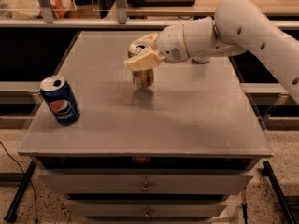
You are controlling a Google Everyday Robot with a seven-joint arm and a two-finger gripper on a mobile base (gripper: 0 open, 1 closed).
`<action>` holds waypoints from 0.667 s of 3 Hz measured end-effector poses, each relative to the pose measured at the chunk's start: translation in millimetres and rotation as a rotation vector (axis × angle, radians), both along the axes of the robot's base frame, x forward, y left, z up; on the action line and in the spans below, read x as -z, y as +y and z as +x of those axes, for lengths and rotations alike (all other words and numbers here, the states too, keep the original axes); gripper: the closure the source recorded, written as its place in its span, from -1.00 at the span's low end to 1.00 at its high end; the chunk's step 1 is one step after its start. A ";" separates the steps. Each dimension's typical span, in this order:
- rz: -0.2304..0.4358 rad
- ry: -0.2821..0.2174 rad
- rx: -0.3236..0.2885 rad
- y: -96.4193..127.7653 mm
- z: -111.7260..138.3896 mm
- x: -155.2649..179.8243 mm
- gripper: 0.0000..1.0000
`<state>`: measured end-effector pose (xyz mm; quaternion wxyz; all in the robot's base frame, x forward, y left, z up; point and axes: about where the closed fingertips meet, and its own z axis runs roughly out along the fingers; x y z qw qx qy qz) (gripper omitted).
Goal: Pick orange can
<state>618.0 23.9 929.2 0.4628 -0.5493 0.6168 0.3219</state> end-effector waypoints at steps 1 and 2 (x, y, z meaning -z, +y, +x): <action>-0.013 -0.050 0.011 -26.5 9.2 -21.5 1.00; -0.021 -0.062 0.013 -47.8 16.9 -33.4 1.00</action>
Offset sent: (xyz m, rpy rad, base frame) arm 0.0270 -0.0815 0.0500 -0.0330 -0.0788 -0.0237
